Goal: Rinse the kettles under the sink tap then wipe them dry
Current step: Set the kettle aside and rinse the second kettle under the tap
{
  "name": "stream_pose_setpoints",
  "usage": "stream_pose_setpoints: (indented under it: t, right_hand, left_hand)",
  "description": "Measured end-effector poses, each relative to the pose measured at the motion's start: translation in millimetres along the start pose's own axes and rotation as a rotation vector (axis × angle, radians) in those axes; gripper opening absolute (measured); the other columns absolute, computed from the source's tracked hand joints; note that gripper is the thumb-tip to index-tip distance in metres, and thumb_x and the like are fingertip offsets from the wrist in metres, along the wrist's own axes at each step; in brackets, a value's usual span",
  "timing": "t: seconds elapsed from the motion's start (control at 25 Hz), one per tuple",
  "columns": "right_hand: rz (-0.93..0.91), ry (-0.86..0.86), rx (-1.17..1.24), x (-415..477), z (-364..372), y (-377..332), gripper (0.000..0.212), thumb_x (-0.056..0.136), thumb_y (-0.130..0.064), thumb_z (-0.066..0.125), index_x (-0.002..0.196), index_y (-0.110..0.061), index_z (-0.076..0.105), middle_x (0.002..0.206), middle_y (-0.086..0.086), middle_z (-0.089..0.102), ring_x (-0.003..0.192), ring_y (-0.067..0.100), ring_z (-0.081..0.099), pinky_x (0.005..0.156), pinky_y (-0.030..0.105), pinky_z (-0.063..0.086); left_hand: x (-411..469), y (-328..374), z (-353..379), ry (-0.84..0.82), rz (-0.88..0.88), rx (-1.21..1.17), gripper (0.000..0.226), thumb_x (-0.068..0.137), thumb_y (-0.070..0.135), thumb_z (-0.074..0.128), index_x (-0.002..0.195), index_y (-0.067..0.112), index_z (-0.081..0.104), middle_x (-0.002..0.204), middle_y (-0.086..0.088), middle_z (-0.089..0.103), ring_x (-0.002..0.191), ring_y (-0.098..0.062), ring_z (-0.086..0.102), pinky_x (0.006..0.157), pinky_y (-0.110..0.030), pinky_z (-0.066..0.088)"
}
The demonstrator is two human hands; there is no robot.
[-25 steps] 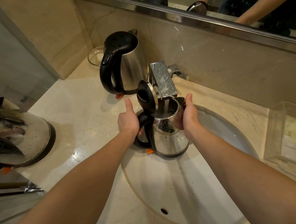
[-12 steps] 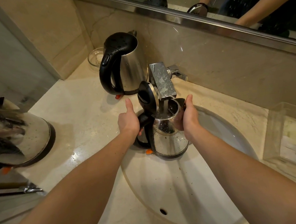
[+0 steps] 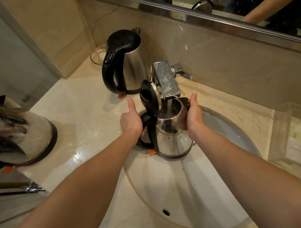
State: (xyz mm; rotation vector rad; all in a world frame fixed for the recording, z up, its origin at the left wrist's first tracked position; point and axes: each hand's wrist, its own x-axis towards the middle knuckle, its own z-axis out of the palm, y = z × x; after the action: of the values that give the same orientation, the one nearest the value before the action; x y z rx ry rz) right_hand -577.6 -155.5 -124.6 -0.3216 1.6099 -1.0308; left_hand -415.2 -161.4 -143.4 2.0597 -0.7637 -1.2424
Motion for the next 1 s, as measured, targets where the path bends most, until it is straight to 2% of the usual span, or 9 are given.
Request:
stream_pose_setpoints:
  t: [0.12, 0.2, 0.28, 0.36, 0.4, 0.44, 0.56, 0.76, 1.0]
  right_hand:
    - [-0.015, 0.027, 0.007, 0.1, -1.1, -0.7, 0.062, 0.097, -0.070, 0.027, 0.103, -0.023, 0.067, 0.086, 0.000, 0.070, 0.076, 0.018, 0.065, 0.072, 0.035, 0.056]
    - [-0.030, 0.029, 0.031, -1.8, -3.0, -2.1, 0.057, 0.098, -0.067, 0.028, 0.110, -0.024, 0.064, 0.087, -0.002, 0.069, 0.072, 0.016, 0.065, 0.068, 0.033, 0.056]
    - [-0.064, 0.027, 0.046, -2.1, -5.5, -3.9, 0.058, 0.100, -0.063, 0.028, 0.123, -0.020, 0.060, 0.099, 0.000, 0.067, 0.084, 0.017, 0.065, 0.067, 0.032, 0.053]
    - [-0.134, 0.045, 0.016, -1.0, -9.1, -9.3, 0.059, 0.103, -0.058, 0.027, 0.133, -0.016, 0.056, 0.114, 0.006, 0.063, 0.107, 0.022, 0.061, 0.084, 0.036, 0.048]
    - [-0.173, 0.054, -0.004, 0.0, -11.5, -13.2, 0.059, 0.103, -0.056, 0.026, 0.136, -0.016, 0.054, 0.121, 0.009, 0.062, 0.116, 0.023, 0.057, 0.093, 0.036, 0.042]
    - [-0.208, 0.057, -0.021, 0.8, -13.3, -18.3, 0.059, 0.104, -0.055, 0.025, 0.138, -0.017, 0.053, 0.126, 0.011, 0.060, 0.121, 0.024, 0.053, 0.097, 0.035, 0.037]
    - [-0.299, 0.043, -0.093, 1.7, -14.6, -36.6, 0.058, 0.105, -0.054, 0.020, 0.143, -0.023, 0.051, 0.133, 0.010, 0.057, 0.127, 0.024, 0.048, 0.095, 0.035, 0.029]
    - [-0.359, 0.001, -0.150, 1.0, -5.5, -52.5, 0.059, 0.104, -0.056, 0.017, 0.144, -0.028, 0.049, 0.140, 0.009, 0.053, 0.135, 0.026, 0.042, 0.112, 0.045, 0.027]
    - [-0.345, 0.024, -0.131, -2.2, 0.7, -48.2, 0.058, 0.104, -0.057, 0.019, 0.145, -0.030, 0.049, 0.141, 0.007, 0.052, 0.134, 0.024, 0.044, 0.109, 0.043, 0.028]
  left_hand:
    - [0.5, -1.6, 0.2, 0.011, 0.001, 0.000, 0.090, 0.096, 0.076, 0.016, 0.125, 0.003, 0.059, 0.087, -0.012, 0.056, 0.066, -0.022, 0.056, 0.033, -0.017, 0.038]
    - [-0.2, -2.6, -0.1, 0.022, 0.003, -0.008, 0.083, 0.097, 0.075, 0.016, 0.110, 0.006, 0.060, 0.085, -0.012, 0.055, 0.066, -0.021, 0.055, 0.034, -0.019, 0.038]
    - [-2.3, -2.0, -1.0, 0.024, -0.005, -0.016, 0.074, 0.097, 0.075, 0.016, 0.092, 0.011, 0.053, 0.083, -0.011, 0.054, 0.065, -0.021, 0.055, 0.037, -0.022, 0.039]
    - [-4.5, -0.6, -1.2, 0.019, -0.014, -0.026, 0.071, 0.097, 0.075, 0.016, 0.085, 0.012, 0.049, 0.079, -0.009, 0.053, 0.063, -0.021, 0.054, 0.040, -0.025, 0.040]
    - [-5.5, -0.3, -1.2, 0.017, -0.014, -0.027, 0.071, 0.097, 0.075, 0.016, 0.085, 0.012, 0.049, 0.077, -0.009, 0.052, 0.062, -0.021, 0.054, 0.041, -0.026, 0.041]
    - [-5.8, -0.3, -0.9, 0.015, -0.011, -0.028, 0.072, 0.097, 0.075, 0.017, 0.088, 0.012, 0.050, 0.077, -0.008, 0.051, 0.063, -0.021, 0.054, 0.043, -0.027, 0.041]
    - [-4.6, -1.7, 0.6, 0.016, -0.001, -0.025, 0.073, 0.096, 0.075, 0.017, 0.085, 0.012, 0.050, 0.080, -0.010, 0.053, 0.065, -0.023, 0.054, 0.044, -0.027, 0.041]
    - [-2.8, -3.6, 1.3, 0.012, 0.007, -0.009, 0.070, 0.096, 0.076, 0.017, 0.076, 0.015, 0.044, 0.084, -0.012, 0.058, 0.065, -0.023, 0.055, 0.039, -0.023, 0.040]
    - [-0.5, -4.1, 2.8, 0.015, -0.002, -0.015, 0.074, 0.095, 0.077, 0.017, 0.093, 0.011, 0.050, 0.088, -0.012, 0.059, 0.069, -0.025, 0.057, 0.044, -0.026, 0.042]
